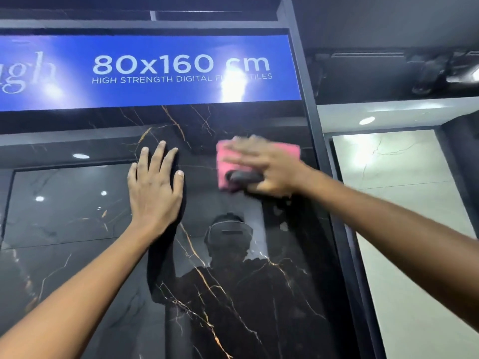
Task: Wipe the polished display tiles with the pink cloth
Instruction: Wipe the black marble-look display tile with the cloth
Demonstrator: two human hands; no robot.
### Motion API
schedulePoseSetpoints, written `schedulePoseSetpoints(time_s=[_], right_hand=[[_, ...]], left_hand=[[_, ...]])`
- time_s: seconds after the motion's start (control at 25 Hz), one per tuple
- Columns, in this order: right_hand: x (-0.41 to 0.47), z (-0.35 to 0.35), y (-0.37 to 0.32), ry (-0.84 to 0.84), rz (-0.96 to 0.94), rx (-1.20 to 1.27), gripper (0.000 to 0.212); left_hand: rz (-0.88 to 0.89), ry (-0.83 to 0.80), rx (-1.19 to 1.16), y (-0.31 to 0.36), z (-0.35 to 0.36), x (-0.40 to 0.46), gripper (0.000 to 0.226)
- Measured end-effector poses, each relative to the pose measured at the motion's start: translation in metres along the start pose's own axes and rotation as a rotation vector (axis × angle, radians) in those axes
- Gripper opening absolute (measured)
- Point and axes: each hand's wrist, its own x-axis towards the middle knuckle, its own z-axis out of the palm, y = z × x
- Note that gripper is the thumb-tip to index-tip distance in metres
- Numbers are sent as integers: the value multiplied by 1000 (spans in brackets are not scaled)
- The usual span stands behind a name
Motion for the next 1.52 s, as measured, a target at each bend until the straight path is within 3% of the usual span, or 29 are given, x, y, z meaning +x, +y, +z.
schedulePoseSetpoints(time_s=[0.12,0.16,0.2,0.28,0.4,0.44,0.48,0.56,0.6,0.64,0.68,0.8,0.84,0.88,1.0,1.04,1.08,1.2,1.24,1.28,1.4,1.52], right_hand=[[29,-38,50,193,754,66,70],[42,-38,45,187,798,12,69],[50,-28,30,188,723,7,69],[41,3,-23,129,312,73,68],[-20,18,-56,-137,-282,21,66],[-25,9,-37,-147,-308,-2,67],[-24,-4,-13,-146,-141,7,69],[-11,-29,30,37,424,81,72],[-5,-32,31,118,589,70,73],[-4,-22,19,168,616,45,73],[-5,-8,-7,173,521,59,73],[-42,25,-82,-79,-147,71,72],[-47,21,-74,-130,-259,44,69],[-42,13,-54,-101,-244,13,66],[-12,-8,-3,173,420,89,65],[-5,-5,-8,238,564,72,66],[0,1,-24,243,584,45,69],[-16,23,-55,28,115,25,71],[-17,11,-39,19,62,29,72],[-12,-2,-18,90,158,39,72],[-1,-31,38,236,711,63,60],[-24,-15,15,365,906,35,66]], left_hand=[[16,-37,-15,-4,1,-4,58],[19,-40,-33,-4,1,-5,58],[17,-42,-56,-4,0,-6,58],[5,-43,-93,-5,-2,-8,56],[5,-43,-110,-5,-5,-13,55],[7,-47,-108,-5,-6,-15,55],[4,-49,-106,-3,-6,-17,55],[-22,-50,-95,1,-6,-20,55],[-37,-47,-86,4,-4,-22,56],[-55,-39,-83,9,-3,-24,57],[-77,-30,-90,13,-1,-25,57],[-119,-11,-115,17,2,-29,56],[-113,-8,-111,17,2,-30,56],[-105,-9,-107,17,2,-30,55],[-104,-23,-119,14,1,-31,56],[-100,-23,-118,14,1,-32,55],[-94,-19,-113,14,1,-32,55],[-84,-9,-98,13,3,-34,54],[-79,-9,-92,13,3,-35,54],[-74,-12,-88,11,3,-35,55],[-51,-32,-91,8,2,-35,55],[-33,-42,-113,5,-2,-41,54]])
